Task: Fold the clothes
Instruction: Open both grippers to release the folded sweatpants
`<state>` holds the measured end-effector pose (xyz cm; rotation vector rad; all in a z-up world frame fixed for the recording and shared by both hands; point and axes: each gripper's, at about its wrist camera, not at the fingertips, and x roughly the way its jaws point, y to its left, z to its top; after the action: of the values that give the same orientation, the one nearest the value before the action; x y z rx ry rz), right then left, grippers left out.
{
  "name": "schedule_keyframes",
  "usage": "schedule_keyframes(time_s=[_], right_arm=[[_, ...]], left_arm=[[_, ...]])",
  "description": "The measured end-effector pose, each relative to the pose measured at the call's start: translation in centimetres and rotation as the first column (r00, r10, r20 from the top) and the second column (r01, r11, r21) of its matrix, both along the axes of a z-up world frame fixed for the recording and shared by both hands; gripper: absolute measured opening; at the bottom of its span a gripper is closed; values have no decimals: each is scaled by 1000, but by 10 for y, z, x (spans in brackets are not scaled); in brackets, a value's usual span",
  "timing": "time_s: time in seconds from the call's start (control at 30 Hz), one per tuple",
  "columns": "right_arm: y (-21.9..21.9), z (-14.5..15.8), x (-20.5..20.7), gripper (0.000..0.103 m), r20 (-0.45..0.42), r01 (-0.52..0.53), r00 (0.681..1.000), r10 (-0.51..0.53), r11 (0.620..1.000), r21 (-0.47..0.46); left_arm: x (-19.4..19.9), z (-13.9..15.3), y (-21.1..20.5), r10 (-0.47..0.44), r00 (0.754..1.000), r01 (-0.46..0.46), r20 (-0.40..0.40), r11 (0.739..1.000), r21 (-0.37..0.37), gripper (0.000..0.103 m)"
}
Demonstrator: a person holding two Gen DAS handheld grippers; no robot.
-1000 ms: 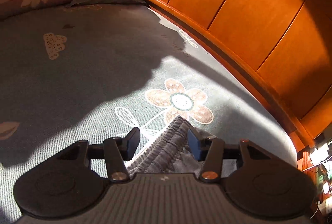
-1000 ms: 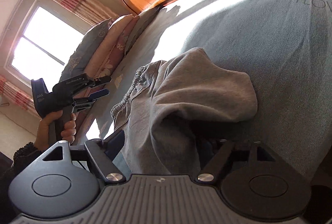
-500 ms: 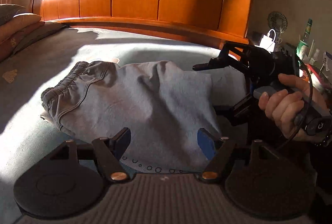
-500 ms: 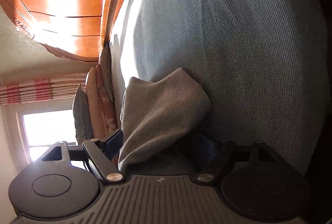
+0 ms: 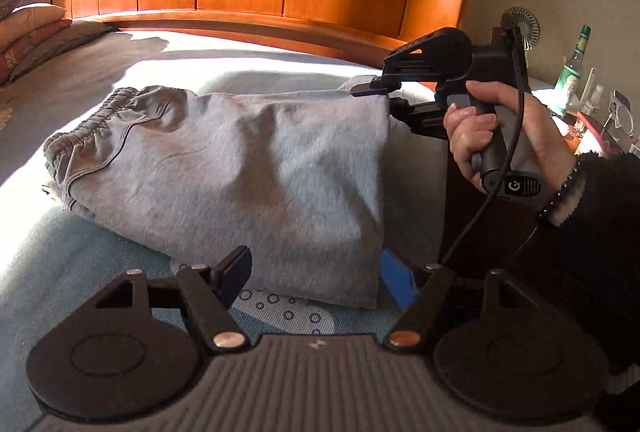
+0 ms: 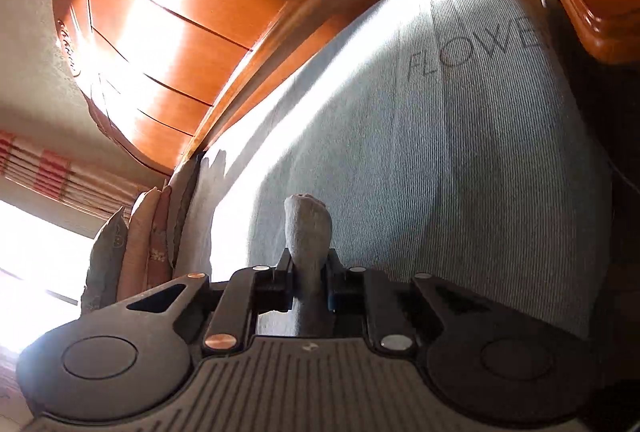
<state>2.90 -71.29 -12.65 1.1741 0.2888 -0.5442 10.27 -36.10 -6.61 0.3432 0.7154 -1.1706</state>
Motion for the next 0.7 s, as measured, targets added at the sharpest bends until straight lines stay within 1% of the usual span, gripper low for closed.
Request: schedule_keyframes(time_s=[0.07, 0.13, 0.17, 0.2, 0.23, 0.3, 0.33, 0.4, 0.47, 0.57, 0.67, 0.7], right_arm=[[-4, -1, 7, 18, -82, -39, 996, 34, 998, -56], [-5, -2, 9, 27, -126, -62, 991, 52, 995, -77], [-5, -2, 10, 28, -148, -74, 987, 61, 993, -87], [-5, -3, 11, 34, -171, -86, 983, 69, 992, -96], [-3, -1, 8, 38, -178, -93, 981, 74, 991, -99], [9, 9, -8, 50, -156, -95, 985, 80, 992, -89], [16, 13, -14, 51, -148, -109, 984, 96, 990, -85], [35, 18, -23, 56, -142, -174, 977, 162, 982, -76], [55, 19, -29, 57, -152, -259, 957, 247, 964, -62], [84, 15, -33, 58, -169, -378, 915, 367, 925, -41], [111, 11, -33, 63, -174, -468, 873, 457, 883, -30], [117, 9, -31, 63, -180, -487, 861, 476, 873, -20]], left_arm=[[0, -1, 3, 9, 1000, -9, -5, 1000, 2, 71], [0, -1, 9, 23, 1000, -23, -12, 1000, -5, 71], [0, -1, 11, 30, 999, -30, -16, 1000, -8, 71], [0, -1, 14, 37, 999, -37, -20, 999, -11, 71], [0, -1, 17, 44, 999, -44, -24, 999, -14, 71], [1, 0, 22, 58, 998, -59, -32, 998, -21, 73], [1, 0, 25, 65, 997, -66, -36, 998, -24, 75], [1, 0, 30, 79, 996, -80, -45, 996, -30, 75], [1, 0, 36, 93, 994, -95, -53, 995, -36, 75], [1, 1, 44, 114, 991, -117, -65, 992, -44, 75], [-1, 2, 55, 138, 988, -142, -74, 988, -61, 75], [-2, 2, 59, 149, 986, -155, -80, 986, -65, 76]])
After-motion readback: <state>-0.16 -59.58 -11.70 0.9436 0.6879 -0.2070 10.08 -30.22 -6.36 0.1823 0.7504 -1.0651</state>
